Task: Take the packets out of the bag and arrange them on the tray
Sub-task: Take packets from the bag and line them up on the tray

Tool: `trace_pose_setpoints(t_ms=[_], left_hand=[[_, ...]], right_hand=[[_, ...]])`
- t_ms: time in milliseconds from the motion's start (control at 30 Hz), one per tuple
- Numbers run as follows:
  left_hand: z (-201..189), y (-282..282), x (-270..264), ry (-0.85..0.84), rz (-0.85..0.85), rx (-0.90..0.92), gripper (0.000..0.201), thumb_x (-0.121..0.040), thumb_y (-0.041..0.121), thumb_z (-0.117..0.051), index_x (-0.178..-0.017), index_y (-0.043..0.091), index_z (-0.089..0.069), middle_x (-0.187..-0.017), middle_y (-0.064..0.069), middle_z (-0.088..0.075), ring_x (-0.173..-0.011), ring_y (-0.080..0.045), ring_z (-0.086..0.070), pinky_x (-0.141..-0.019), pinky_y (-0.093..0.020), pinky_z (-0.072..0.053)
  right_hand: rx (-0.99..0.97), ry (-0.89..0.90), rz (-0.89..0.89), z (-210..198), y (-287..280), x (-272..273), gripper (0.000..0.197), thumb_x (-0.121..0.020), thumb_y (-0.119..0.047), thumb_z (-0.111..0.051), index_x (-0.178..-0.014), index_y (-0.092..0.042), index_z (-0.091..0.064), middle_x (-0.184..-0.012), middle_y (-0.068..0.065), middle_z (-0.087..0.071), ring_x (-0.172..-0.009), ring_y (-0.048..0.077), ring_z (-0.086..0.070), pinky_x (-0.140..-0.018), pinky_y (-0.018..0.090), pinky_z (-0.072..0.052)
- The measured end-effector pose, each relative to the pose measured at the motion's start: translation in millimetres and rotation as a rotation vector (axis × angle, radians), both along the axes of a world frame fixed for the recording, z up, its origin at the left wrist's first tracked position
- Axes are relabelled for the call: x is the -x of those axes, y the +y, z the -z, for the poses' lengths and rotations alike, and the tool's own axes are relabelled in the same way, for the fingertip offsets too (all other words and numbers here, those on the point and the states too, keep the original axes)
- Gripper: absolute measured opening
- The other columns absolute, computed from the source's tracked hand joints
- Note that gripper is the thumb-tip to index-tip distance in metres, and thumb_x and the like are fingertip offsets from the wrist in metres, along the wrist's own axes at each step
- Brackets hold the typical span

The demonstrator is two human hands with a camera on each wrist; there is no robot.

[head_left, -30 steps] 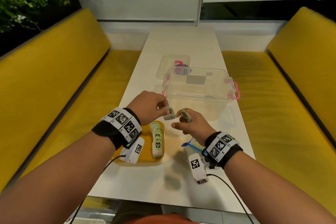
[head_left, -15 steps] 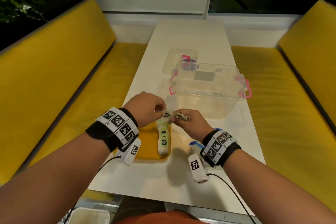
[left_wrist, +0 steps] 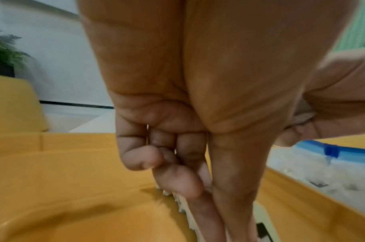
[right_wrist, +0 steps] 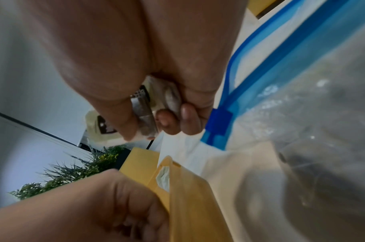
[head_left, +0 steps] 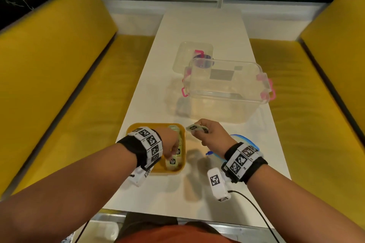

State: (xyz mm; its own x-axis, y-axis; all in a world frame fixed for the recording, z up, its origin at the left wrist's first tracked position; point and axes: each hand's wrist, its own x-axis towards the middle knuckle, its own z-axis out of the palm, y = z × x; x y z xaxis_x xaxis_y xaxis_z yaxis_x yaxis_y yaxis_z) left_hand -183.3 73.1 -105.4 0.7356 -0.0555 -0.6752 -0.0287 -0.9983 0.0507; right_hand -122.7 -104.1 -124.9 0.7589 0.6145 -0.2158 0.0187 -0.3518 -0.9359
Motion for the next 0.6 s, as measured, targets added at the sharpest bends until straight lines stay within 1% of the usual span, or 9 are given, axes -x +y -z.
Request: trace_pose_setpoints(t_ms=[100, 167, 200, 267, 333, 400, 467, 533, 600], left_hand=[[4, -2, -13, 0.007, -0.013, 0.001, 0.021, -0.077, 0.027, -0.077, -0.098, 0.023, -0.073, -0.097, 0.004, -0.068, -0.09, -0.018, -0.062, -0.078, -0.03, -0.049], [7, -5, -19, 0.018, -0.012, 0.0, 0.021, -0.079, 0.024, -0.075, -0.1, 0.02, -0.072, -0.1, 0.002, -0.069, -0.093, -0.02, -0.063, -0.081, -0.031, -0.05], [9, -5, -20, 0.008, -0.012, 0.005, 0.02, -0.079, 0.024, -0.075, -0.098, 0.02, -0.072, -0.098, 0.002, -0.069, -0.091, -0.02, -0.064, -0.082, -0.032, -0.052], [11, -4, -21, -0.013, -0.017, 0.016, 0.016, -0.078, 0.023, -0.075, -0.093, 0.019, -0.072, -0.095, 0.002, -0.071, -0.086, -0.018, -0.064, -0.08, -0.032, -0.052], [11, -2, -20, -0.02, -0.026, 0.015, 0.012, -0.077, 0.025, -0.075, -0.088, 0.02, -0.071, -0.092, 0.002, -0.071, -0.085, -0.018, -0.065, -0.081, -0.032, -0.053], [4, 1, -20, -0.053, -0.051, 0.022, 0.016, -0.075, 0.032, -0.076, -0.088, 0.023, -0.071, -0.091, 0.004, -0.071, -0.086, -0.018, -0.065, -0.084, -0.036, -0.054], [-8, 7, -20, -0.12, -0.064, 0.059, 0.032, -0.073, 0.045, -0.077, -0.097, 0.025, -0.07, -0.093, 0.006, -0.069, -0.087, -0.016, -0.064, -0.083, -0.035, -0.054], [-25, 14, -19, -0.222, -0.131, 0.179, 0.043, -0.07, 0.054, -0.077, -0.101, 0.026, -0.068, -0.091, 0.01, -0.068, -0.085, -0.011, -0.063, -0.081, -0.031, -0.052], [-43, 17, -15, -0.336, -0.246, 0.356, 0.042, -0.069, 0.055, -0.078, -0.1, 0.029, -0.066, -0.087, 0.013, -0.068, -0.08, -0.004, -0.061, -0.076, -0.025, -0.049]], right_hand=[[-0.013, 0.014, 0.021, 0, -4, 1, 0.012, -0.086, -0.019, -0.073, -0.087, -0.007, -0.07, -0.063, -0.005, -0.056, -0.049, 0.001, -0.042, -0.054, 0.018, -0.036], [-0.019, 0.027, 0.046, -1, -6, 3, 0.012, -0.085, -0.022, -0.075, -0.083, -0.01, -0.071, -0.06, -0.008, -0.058, -0.046, -0.001, -0.044, -0.052, 0.015, -0.036], [-0.014, 0.025, 0.055, -2, -6, 3, 0.016, -0.086, -0.024, -0.073, -0.081, -0.009, -0.071, -0.062, -0.006, -0.06, -0.045, -0.001, -0.044, -0.054, 0.015, -0.036], [-0.001, 0.011, 0.069, -2, -5, 4, 0.029, -0.089, -0.031, -0.069, -0.082, -0.003, -0.07, -0.068, 0.009, -0.063, -0.045, 0.0, -0.042, -0.059, 0.022, -0.036], [0.0, 0.022, 0.077, -3, -3, 4, 0.034, -0.09, -0.035, -0.067, -0.085, -0.002, -0.07, -0.077, 0.022, -0.065, -0.047, 0.004, -0.04, -0.061, 0.027, -0.036], [-0.01, 0.062, 0.083, -4, -1, 4, 0.031, -0.089, -0.033, -0.068, -0.087, -0.002, -0.071, -0.075, 0.019, -0.065, -0.052, 0.011, -0.04, -0.059, 0.029, -0.038], [-0.05, 0.099, 0.096, -5, 0, 5, 0.024, -0.088, -0.028, -0.071, -0.088, -0.003, -0.072, -0.072, 0.01, -0.067, -0.053, 0.013, -0.04, -0.056, 0.029, -0.038], [-0.078, 0.104, 0.1, -4, 1, 6, 0.02, -0.086, -0.026, -0.073, -0.088, -0.006, -0.073, -0.072, 0.011, -0.069, -0.055, 0.015, -0.043, -0.053, 0.028, -0.038], [-0.094, 0.104, 0.092, -5, 3, 6, 0.021, -0.084, -0.028, -0.076, -0.089, -0.008, -0.074, -0.074, 0.013, -0.072, -0.06, 0.019, -0.047, -0.053, 0.028, -0.037]])
